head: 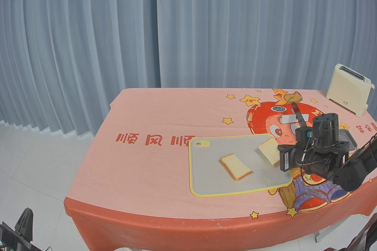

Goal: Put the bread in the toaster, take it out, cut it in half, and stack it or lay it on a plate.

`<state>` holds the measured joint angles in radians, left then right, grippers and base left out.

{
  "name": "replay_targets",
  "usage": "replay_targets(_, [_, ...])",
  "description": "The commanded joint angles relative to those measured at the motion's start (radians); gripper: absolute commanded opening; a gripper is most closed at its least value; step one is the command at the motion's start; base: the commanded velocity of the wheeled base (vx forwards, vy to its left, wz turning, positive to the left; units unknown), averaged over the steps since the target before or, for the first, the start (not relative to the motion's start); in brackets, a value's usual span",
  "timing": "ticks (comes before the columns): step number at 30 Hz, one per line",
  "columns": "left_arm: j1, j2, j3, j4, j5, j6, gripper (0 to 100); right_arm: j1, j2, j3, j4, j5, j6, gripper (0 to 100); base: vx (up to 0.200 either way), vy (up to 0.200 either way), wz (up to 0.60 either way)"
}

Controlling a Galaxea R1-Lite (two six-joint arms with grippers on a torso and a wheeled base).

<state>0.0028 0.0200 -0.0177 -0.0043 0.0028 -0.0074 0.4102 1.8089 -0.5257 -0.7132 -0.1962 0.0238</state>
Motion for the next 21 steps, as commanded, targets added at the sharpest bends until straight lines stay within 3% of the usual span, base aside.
replay_targets(1, [0.000,0.001,0.018,0.000,0.000,0.000,0,0.001,-0.080,0.027,-0.003,0.000,0.005,0,0.000,0.000,0.00])
replay_targets(13, [0.000,0.001,0.018,0.000,0.000,0.000,0,-0.005,-0.237,0.112,-0.012,0.001,0.011,0,0.000,0.000,0.00])
replay_targets(19, [0.000,0.001,0.018,0.000,0.000,0.000,0,-0.007,-0.338,0.161,-0.006,0.001,0.041,0,0.000,0.000,0.00])
replay_targets(21, [0.000,0.001,0.018,0.000,0.000,0.000,0,-0.014,-0.362,0.185,-0.006,-0.022,0.067,0,0.000,0.000,0.00])
